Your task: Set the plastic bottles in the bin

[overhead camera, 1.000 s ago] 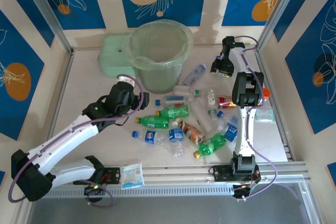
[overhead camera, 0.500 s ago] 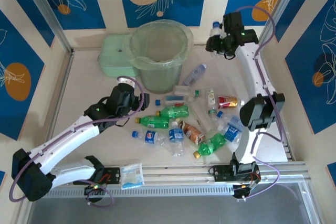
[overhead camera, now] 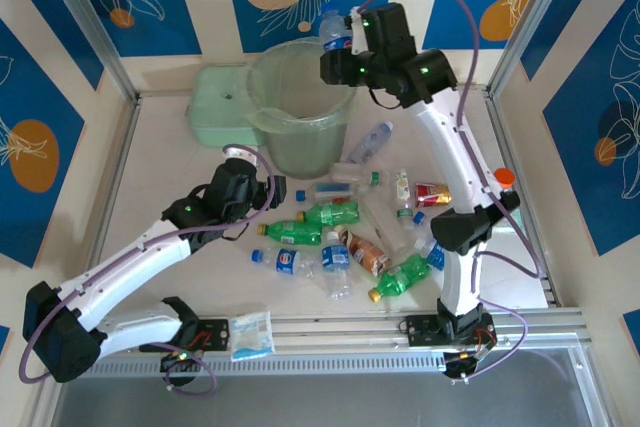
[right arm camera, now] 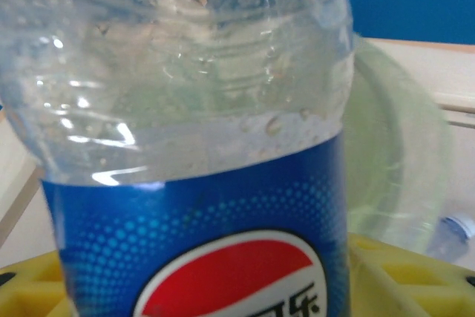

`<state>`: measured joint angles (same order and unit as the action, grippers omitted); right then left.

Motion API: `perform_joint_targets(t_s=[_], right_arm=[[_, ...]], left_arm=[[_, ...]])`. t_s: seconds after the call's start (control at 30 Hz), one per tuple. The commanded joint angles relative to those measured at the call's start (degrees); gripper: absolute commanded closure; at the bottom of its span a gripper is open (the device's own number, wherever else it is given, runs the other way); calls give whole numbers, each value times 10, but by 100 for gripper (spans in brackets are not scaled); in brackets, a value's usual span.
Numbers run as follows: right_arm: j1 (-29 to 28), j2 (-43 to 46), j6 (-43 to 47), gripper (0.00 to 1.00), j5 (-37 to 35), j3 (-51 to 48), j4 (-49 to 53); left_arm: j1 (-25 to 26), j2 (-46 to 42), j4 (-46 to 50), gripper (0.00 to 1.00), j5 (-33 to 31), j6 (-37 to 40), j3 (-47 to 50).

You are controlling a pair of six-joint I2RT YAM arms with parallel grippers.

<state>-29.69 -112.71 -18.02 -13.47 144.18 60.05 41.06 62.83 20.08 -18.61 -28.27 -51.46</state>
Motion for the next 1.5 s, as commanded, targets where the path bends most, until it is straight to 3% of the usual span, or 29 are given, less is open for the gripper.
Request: perform_joint_targets(t_s=[0.0,0.23,0.53,0.83,1.0,1.2,1.37,1.47], right_arm=[[-1,-43,-3,39,7,28,16],[-2,-95,-8,35,18,61,17],[-4,-106,-4,17,19,81,16],[-24,-51,7,18,-14,77,15],[-30,59,-2,18,-42,-73,-52],[-15,207,-29,17,-62,-262,-116],[25,319,-72,15,-45,-427,-136],[52,365,-92,13,-30,-498,-137]], left_arm=[[2,-8,-7,18,-11,-9,4],[2,-18,12,17,-20,-3,4],[2,-24,30,13,-24,-4,7],[2,-47,110,11,-24,-13,4],[3,-63,161,15,5,-23,12],[32,-38,179,20,109,-32,28],[90,3,223,18,195,-45,18],[117,0,250,11,225,-81,32]])
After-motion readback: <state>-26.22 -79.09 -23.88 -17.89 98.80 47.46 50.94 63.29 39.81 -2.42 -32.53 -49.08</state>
